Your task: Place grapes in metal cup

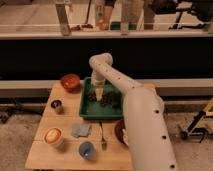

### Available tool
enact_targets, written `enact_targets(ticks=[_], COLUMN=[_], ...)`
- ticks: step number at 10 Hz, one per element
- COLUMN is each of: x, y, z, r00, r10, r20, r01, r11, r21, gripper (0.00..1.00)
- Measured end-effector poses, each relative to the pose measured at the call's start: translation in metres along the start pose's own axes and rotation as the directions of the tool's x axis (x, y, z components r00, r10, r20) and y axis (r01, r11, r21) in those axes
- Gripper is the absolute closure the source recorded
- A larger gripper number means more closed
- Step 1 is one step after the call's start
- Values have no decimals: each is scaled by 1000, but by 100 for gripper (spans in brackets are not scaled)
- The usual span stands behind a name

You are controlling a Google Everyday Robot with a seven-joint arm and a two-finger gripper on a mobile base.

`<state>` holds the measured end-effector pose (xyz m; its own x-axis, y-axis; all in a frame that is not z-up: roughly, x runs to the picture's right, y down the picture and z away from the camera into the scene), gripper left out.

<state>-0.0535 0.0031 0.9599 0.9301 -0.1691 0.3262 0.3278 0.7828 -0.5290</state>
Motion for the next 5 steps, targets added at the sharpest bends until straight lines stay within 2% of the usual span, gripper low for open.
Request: enact_targets(ticks=[3, 5], x=[-5, -9], y=[0, 1], z=[11, 18], r00=[999, 998], r10=[34, 41], r20=[26, 53], r01=[-33, -40], r11=[999, 999], r21=[-6, -23], gripper=[20, 21])
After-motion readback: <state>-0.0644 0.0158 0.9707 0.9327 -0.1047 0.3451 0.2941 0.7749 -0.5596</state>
